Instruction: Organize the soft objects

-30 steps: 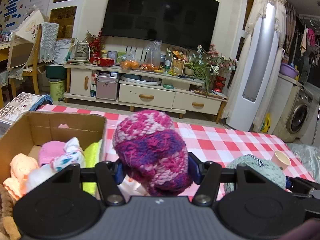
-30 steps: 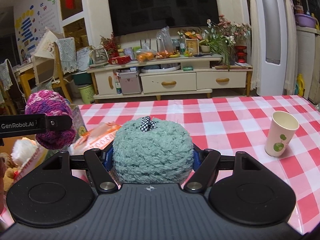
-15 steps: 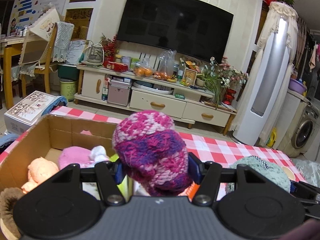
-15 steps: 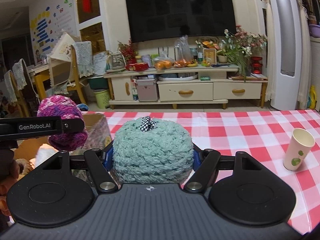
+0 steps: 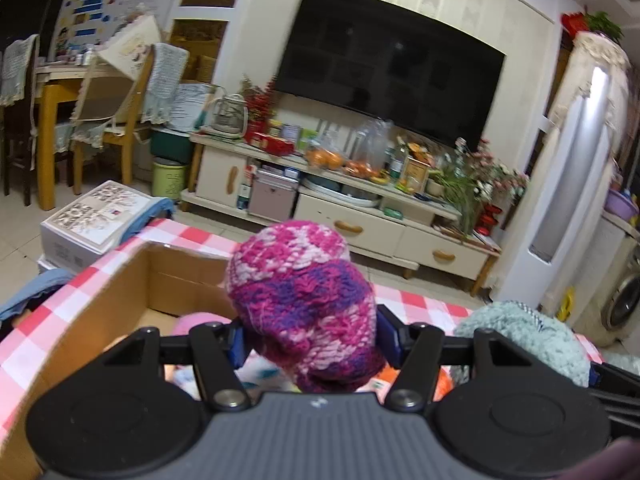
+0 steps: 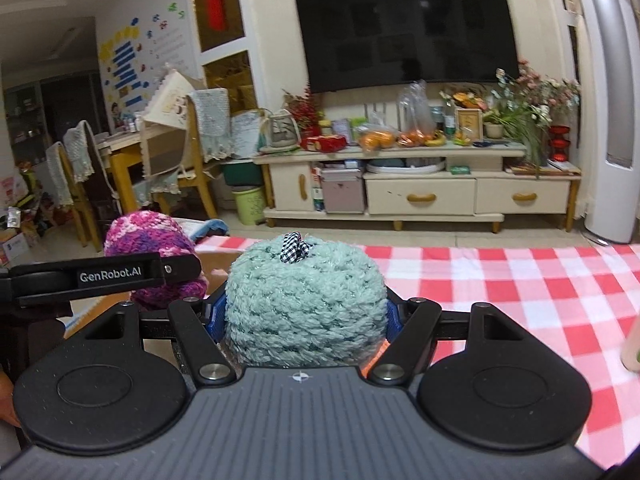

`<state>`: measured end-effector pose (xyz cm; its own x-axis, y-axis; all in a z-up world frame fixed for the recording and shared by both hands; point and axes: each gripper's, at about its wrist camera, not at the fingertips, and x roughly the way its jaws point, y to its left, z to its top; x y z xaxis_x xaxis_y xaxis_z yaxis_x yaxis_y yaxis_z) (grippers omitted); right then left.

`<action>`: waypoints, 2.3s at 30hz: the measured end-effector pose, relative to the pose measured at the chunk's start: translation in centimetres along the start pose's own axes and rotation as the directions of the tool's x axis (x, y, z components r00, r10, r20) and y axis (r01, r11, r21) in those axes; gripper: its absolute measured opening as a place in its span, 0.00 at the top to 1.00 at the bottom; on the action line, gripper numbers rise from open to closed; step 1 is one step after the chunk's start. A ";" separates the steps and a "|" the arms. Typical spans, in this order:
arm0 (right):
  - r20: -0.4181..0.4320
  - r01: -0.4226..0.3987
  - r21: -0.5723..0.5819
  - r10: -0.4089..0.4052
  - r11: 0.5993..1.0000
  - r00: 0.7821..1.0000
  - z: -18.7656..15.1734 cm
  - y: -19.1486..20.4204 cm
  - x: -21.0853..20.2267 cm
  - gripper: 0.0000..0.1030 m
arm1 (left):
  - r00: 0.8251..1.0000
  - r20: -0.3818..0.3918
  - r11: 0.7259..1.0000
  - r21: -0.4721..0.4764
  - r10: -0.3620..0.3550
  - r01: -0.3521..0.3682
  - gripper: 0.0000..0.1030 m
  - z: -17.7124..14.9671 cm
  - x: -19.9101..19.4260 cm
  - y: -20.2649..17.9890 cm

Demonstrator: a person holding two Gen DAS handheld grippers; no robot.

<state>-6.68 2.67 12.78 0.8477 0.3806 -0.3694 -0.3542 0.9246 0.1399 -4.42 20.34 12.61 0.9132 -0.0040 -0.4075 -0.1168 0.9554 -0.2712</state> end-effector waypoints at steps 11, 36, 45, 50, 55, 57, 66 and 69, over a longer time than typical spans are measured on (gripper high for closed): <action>0.004 -0.113 -0.051 0.113 0.992 0.994 2.1 4.2 4.1 0.15 | 0.993 0.020 0.985 -0.135 0.113 -0.109 0.41 1.8 0.9 5.1; -0.131 -0.240 -0.240 0.214 0.941 0.968 0.9 7.7 11.6 0.03 | 0.986 -0.036 0.965 -0.203 0.165 -0.169 0.36 2.2 2.7 7.6; -0.070 -0.141 -0.130 0.133 0.981 0.989 0.8 5.1 6.5 0.02 | 0.984 -0.015 0.970 -0.167 0.177 -0.177 0.06 1.9 1.3 6.5; -0.040 -0.049 -0.034 0.048 0.998 0.998 0.4 3.4 2.9 0.02 | 0.984 -0.002 0.977 -0.125 0.176 -0.175 0.01 1.1 -0.6 5.4; -0.047 0.018 0.046 -0.015 0.999 0.999 -0.4 2.1 -0.3 0.01 | 0.983 -0.003 0.982 -0.050 0.184 -0.183 0.01 -0.3 -2.9 3.7; -0.059 0.032 0.057 -0.029 0.998 0.998 -0.6 1.8 -1.1 0.01 | 0.983 -0.011 0.983 -0.032 0.181 -0.181 0.01 -1.0 -3.9 3.1; -0.064 0.068 0.015 -0.067 0.998 0.996 -1.4 2.4 -5.5 0.00 | 0.980 -0.043 0.980 0.057 0.193 -0.190 0.01 -3.8 -9.4 1.0; -0.071 0.056 0.007 -0.056 0.998 0.996 -1.7 2.7 -6.8 0.00 | 0.980 -0.045 0.980 0.053 0.193 -0.191 0.01 -4.1 -11.0 0.7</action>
<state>-14.07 2.55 14.08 0.8360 0.3267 -0.4408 -0.3031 0.9447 0.1253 -16.13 19.88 13.31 0.8551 0.1675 -0.4906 -0.2680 0.9529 -0.1419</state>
